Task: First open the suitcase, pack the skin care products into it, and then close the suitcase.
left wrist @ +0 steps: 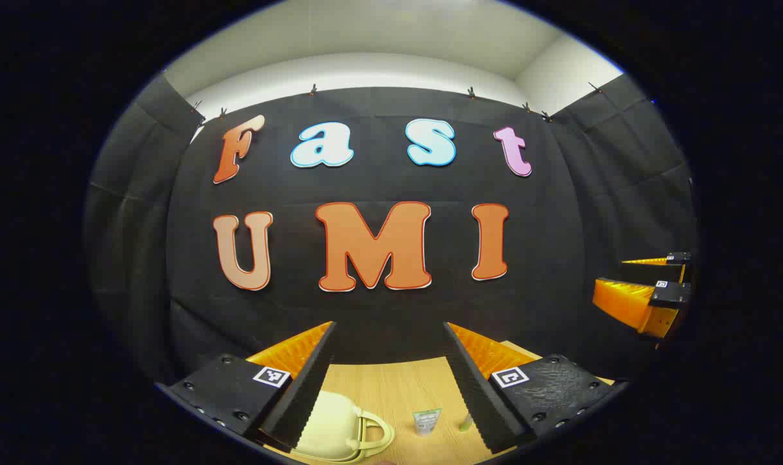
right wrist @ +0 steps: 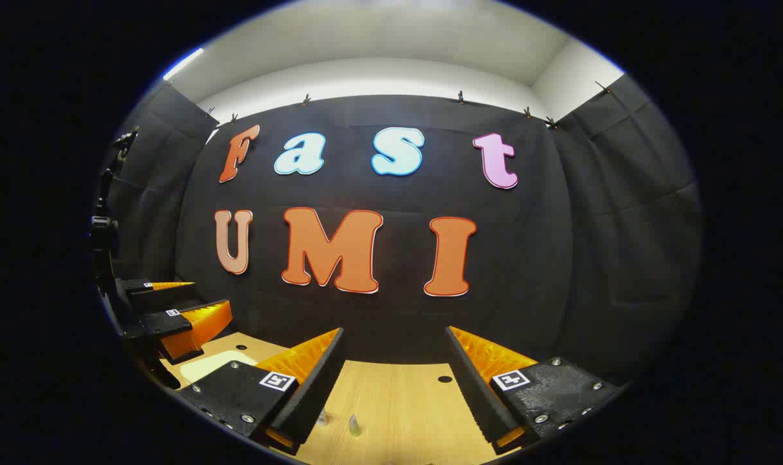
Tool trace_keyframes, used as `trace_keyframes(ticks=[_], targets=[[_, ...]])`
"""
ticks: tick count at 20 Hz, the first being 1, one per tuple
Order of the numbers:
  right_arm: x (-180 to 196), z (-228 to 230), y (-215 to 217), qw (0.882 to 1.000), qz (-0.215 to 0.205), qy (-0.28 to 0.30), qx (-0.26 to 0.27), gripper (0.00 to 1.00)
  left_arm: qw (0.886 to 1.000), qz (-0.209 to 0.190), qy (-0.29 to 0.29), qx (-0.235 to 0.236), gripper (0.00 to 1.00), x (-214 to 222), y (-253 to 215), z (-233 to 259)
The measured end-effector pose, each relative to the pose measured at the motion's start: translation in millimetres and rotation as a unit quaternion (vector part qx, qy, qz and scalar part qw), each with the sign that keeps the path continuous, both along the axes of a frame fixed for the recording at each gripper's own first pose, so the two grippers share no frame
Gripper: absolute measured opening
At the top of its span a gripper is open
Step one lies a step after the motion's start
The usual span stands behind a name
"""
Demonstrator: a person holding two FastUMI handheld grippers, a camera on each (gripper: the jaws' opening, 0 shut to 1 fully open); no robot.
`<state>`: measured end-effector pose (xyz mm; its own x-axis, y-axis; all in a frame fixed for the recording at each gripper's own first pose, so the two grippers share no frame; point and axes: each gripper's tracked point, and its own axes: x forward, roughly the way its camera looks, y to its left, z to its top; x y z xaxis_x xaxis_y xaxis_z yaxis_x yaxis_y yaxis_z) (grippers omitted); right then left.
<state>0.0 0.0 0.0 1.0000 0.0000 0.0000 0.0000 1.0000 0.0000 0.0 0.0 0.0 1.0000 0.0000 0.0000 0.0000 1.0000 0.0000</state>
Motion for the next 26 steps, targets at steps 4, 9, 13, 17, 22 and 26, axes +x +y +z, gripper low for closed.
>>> trace_keyframes(ticks=[4,9,13,17,22,26], targets=[[6.0,-7.5,15.8,1.0,0.026,-0.003,0.013,0.95,1.0,0.014,-0.014,-0.006,0.97,-3.5,0.0,2.2],[13.8,-21.6,26.8,0.998,0.056,0.008,0.011,0.95,1.0,0.027,0.011,-0.011,0.97,2.5,4.4,-19.2],[15.8,-27.0,27.7,0.997,0.072,0.012,0.021,0.95,0.999,0.027,0.026,-0.014,0.97,1.0,-2.0,-29.6],[17.8,-31.6,22.6,0.997,0.07,0.012,0.037,0.95,0.999,0.034,0.03,-0.01,0.97,2.2,-0.9,-33.9],[18.6,-43.4,1.9,0.998,0.057,0.022,0.02,0.95,0.997,0.026,0.057,0.046,0.98,6.0,-15.2,-71.0],[21.2,-51.7,-21.3,0.999,0.042,0.03,0.014,0.95,0.985,0.004,0.113,0.131,0.99,4.5,-21.0,-122.4]])
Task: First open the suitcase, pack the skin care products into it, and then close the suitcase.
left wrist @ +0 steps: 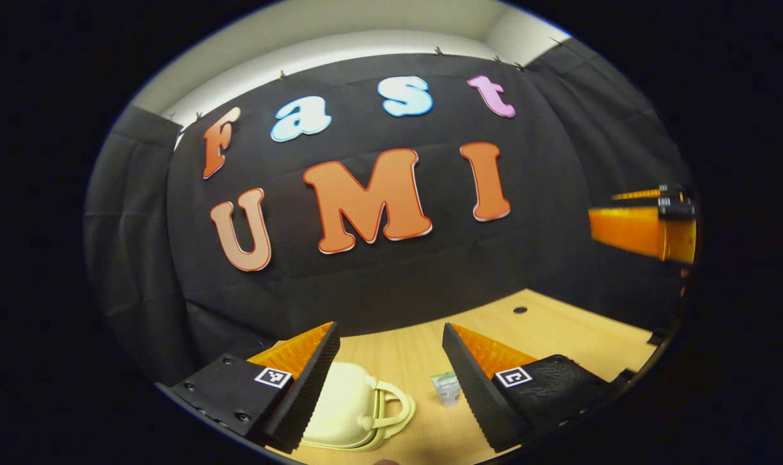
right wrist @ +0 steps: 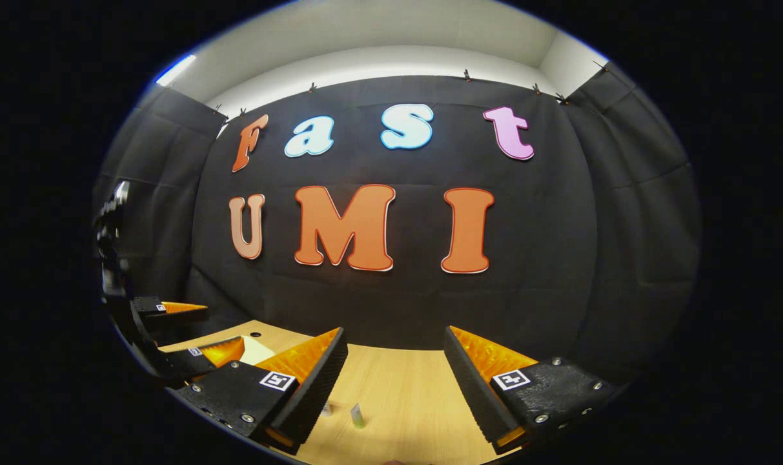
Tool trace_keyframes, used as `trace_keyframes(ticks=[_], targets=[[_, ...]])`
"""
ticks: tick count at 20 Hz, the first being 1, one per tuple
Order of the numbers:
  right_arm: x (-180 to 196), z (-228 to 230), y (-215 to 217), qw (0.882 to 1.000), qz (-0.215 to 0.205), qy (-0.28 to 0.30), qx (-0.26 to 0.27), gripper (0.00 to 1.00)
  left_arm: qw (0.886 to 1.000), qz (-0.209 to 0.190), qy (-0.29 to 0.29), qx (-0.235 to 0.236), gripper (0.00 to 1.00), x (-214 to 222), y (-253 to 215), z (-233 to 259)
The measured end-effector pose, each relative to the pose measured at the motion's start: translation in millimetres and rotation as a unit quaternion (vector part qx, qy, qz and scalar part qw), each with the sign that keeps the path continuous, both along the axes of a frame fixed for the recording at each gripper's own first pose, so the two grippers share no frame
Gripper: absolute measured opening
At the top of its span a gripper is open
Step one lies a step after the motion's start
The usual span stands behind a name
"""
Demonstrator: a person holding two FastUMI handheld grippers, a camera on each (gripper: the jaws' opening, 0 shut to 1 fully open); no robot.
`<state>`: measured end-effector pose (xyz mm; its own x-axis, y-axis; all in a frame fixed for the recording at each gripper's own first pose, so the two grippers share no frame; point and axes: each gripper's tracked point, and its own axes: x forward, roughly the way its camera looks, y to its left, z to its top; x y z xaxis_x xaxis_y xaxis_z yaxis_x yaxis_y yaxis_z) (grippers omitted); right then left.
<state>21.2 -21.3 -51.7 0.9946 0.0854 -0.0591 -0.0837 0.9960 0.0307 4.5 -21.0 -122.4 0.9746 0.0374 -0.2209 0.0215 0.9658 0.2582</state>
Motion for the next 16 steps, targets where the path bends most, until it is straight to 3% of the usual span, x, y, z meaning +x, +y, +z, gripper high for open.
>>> trace_keyframes(ticks=[5,10,11,12,16], targets=[[5.1,-10.8,-29.0,1.0,-0.019,0.012,-0.01,0.95,0.99,-0.036,0.081,0.111,0.97,2.2,-0.2,-77.5],[8.8,-17.9,-50.4,0.999,-0.031,0.018,-0.012,0.95,0.968,-0.053,0.146,0.199,0.95,10.8,10.5,-144.9],[9.1,-18.8,-52.8,0.999,-0.033,0.019,-0.012,0.95,0.963,-0.049,0.152,0.216,0.99,9.9,15.5,-153.3],[8.4,-19.9,-56.5,0.999,-0.034,0.02,-0.011,0.95,0.958,-0.05,0.162,0.23,0.95,11.4,16.3,-164.2],[7.6,-26.7,-62.1,0.999,-0.028,0.025,-0.016,0.95,0.932,-0.065,0.198,0.297,0.95,7.8,24.1,-201.9]])
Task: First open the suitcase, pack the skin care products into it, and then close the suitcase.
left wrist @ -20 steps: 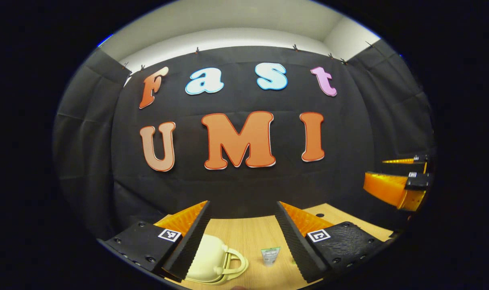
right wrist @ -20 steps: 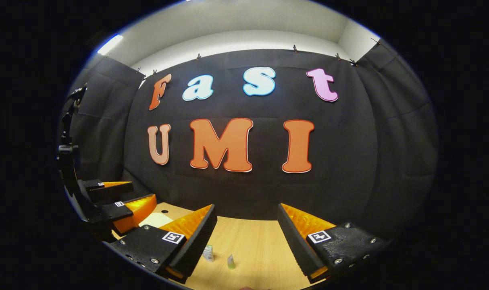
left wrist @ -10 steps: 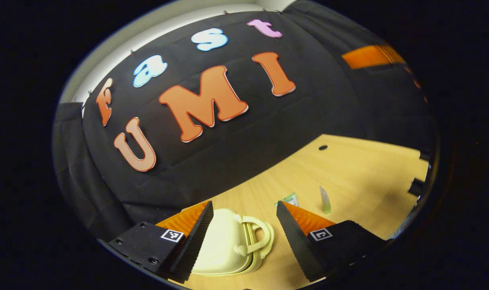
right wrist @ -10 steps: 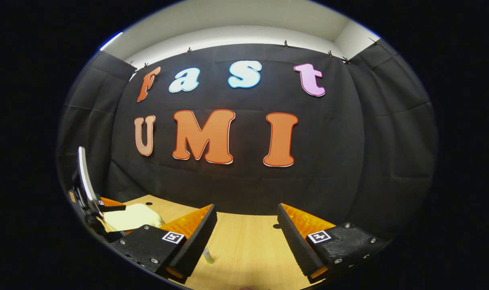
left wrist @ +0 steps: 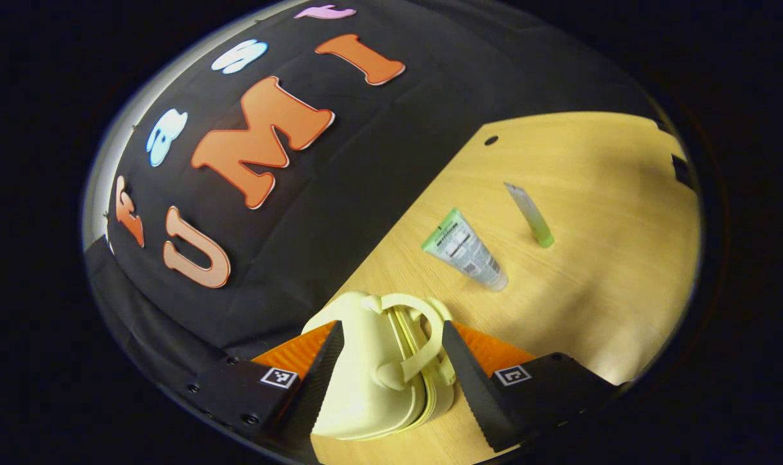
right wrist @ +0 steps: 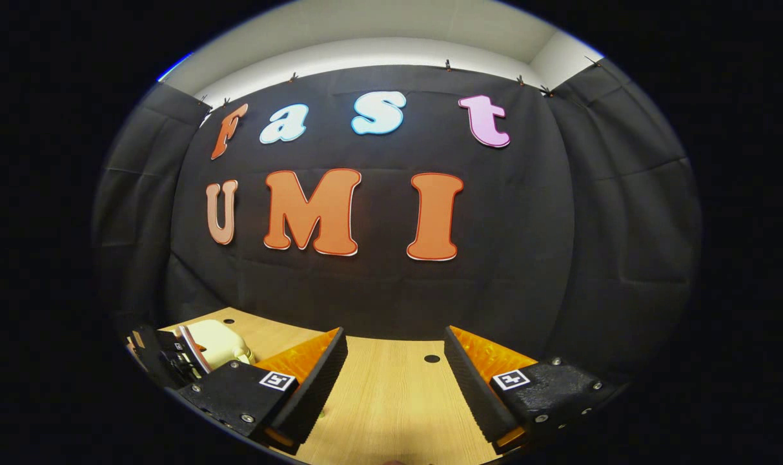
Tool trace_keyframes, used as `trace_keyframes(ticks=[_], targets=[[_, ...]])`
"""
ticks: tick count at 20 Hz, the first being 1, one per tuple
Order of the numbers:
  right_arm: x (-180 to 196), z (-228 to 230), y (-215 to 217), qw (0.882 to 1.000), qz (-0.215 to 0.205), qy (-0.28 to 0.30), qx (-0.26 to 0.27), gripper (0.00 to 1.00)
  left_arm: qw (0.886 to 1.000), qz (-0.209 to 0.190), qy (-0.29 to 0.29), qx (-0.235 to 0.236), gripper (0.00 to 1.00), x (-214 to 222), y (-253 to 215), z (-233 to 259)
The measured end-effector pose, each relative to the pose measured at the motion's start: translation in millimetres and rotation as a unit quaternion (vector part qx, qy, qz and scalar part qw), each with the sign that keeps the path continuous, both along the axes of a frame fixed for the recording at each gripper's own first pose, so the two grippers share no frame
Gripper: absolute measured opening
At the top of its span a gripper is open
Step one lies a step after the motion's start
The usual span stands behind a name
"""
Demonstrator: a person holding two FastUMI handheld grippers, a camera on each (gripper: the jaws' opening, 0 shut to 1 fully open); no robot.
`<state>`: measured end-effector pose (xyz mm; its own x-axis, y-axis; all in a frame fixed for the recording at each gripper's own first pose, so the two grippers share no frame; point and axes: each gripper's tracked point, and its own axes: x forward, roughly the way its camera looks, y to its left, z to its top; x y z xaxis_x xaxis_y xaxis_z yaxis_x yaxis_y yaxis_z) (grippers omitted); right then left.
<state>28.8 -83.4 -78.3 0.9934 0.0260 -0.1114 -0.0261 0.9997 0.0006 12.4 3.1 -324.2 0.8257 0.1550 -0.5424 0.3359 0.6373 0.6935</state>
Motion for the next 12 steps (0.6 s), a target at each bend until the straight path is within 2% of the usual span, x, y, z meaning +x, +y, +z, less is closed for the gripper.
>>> trace_keyframes(ticks=[1,2,8,9,12], targets=[[-0.5,-0.7,-1.0,1.0,0.002,0.0,-0.002,0.95,1.0,-0.008,0.01,0.019,0.87,0.4,4.4,-5.2],[-1.2,-1.6,-3.1,1.0,0.004,0.001,-0.004,0.95,0.999,-0.018,0.012,0.038,0.85,1.0,5.3,-7.5],[0.9,-5.7,-15.1,1.0,0.008,0.003,-0.003,0.95,0.985,-0.057,0.065,0.147,0.85,-1.7,16.4,-50.8],[0.6,-8.2,-16.1,1.0,0.01,0.005,-0.003,0.95,0.982,-0.059,0.073,0.167,0.74,-0.8,20.8,-56.9],[0.2,-13.1,-17.7,1.0,0.02,0.009,-0.008,0.96,0.973,-0.062,0.072,0.21,0.74,13.0,26.6,-67.5]])
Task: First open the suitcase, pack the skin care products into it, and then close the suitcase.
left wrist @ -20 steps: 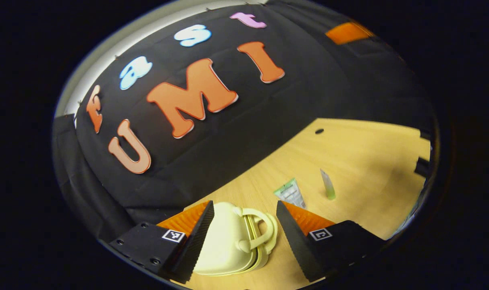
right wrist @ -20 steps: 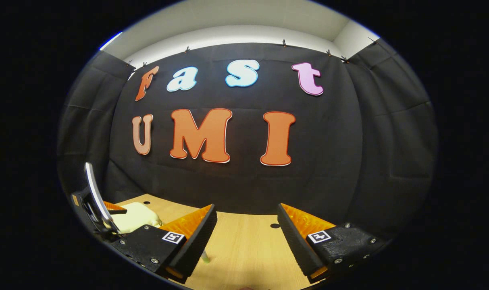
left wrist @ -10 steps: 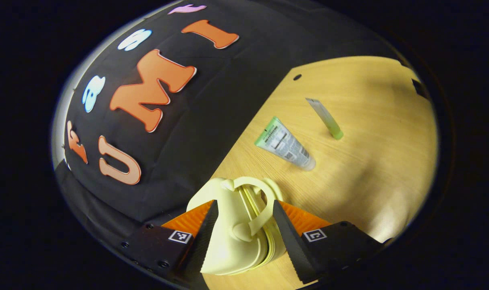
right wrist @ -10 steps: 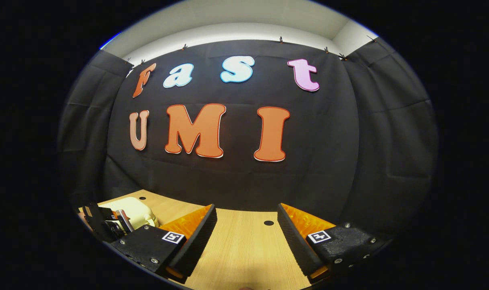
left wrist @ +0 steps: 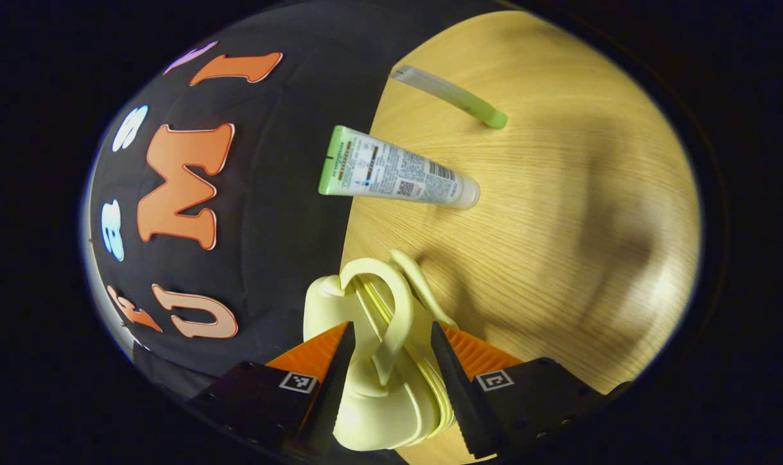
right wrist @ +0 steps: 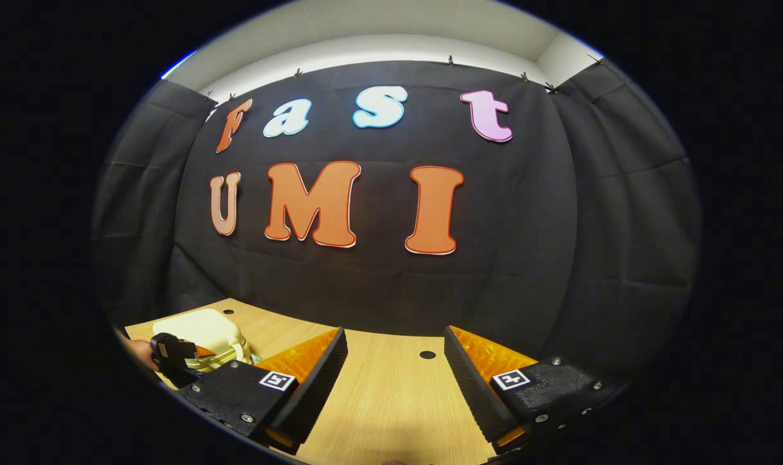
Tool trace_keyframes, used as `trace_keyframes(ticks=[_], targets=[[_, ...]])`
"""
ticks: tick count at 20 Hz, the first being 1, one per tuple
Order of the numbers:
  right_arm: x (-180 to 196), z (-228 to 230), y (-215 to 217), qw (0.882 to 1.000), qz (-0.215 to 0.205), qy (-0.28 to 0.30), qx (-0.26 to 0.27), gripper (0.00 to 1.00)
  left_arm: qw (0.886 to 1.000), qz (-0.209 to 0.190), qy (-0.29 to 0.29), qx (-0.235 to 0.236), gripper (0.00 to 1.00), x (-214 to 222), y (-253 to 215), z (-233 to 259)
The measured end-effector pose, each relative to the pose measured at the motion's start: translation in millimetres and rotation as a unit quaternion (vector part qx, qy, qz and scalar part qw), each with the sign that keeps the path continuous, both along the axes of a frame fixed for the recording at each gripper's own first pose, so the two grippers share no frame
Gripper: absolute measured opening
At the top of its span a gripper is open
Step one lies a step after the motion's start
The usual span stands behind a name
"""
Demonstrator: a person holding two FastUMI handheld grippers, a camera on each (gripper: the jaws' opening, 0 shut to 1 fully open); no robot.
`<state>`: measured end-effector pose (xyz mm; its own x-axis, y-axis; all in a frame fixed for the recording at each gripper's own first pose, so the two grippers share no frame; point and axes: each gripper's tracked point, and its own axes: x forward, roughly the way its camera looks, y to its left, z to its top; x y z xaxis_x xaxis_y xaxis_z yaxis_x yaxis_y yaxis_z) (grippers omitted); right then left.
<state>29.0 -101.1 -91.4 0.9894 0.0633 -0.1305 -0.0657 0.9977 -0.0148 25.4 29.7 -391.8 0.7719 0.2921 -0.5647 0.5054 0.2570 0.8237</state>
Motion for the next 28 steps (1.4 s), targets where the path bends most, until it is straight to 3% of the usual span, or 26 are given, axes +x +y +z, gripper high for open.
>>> trace_keyframes(ticks=[3,4,5,11,15,21,22,25,28], targets=[[-1.1,0.7,-0.1,1.0,0.015,0.0,-0.005,0.95,1.0,-0.01,-0.005,0.014,0.17,10.3,-1.9,-3.4],[-0.5,-0.5,0.9,1.0,0.02,0.0,-0.006,0.95,1.0,-0.01,-0.016,0.018,0.15,14.5,-4.6,2.8],[-0.1,-0.5,1.5,1.0,0.024,-0.001,-0.006,0.95,1.0,-0.003,-0.014,-0.009,0.02,11.1,-3.6,3.4],[-3.1,-10.6,20.0,0.999,0.043,0.016,-0.001,0.95,0.987,0.07,-0.078,-0.119,0.02,16.5,17.5,64.0],[-0.7,-14.8,48.1,0.999,0.04,0.023,-0.013,0.95,0.965,0.103,-0.127,-0.204,0.02,16.7,45.9,112.1],[0.1,-5.5,113.3,0.999,0.033,0.028,-0.004,0.95,0.922,0.132,-0.193,-0.308,0.02,22.2,115.6,177.6],[0.5,-4.6,123.1,0.999,0.03,0.029,-0.009,0.95,0.918,0.132,-0.207,-0.311,0.02,18.0,133.2,188.7],[2.5,-1.0,153.2,0.999,0.025,0.034,-0.017,0.95,0.924,0.109,-0.241,-0.277,0.02,17.5,175.0,211.7],[4.9,-0.2,177.5,0.999,0.014,0.041,-0.019,0.95,0.919,0.105,-0.267,-0.271,0.02,16.3,209.8,218.6]])
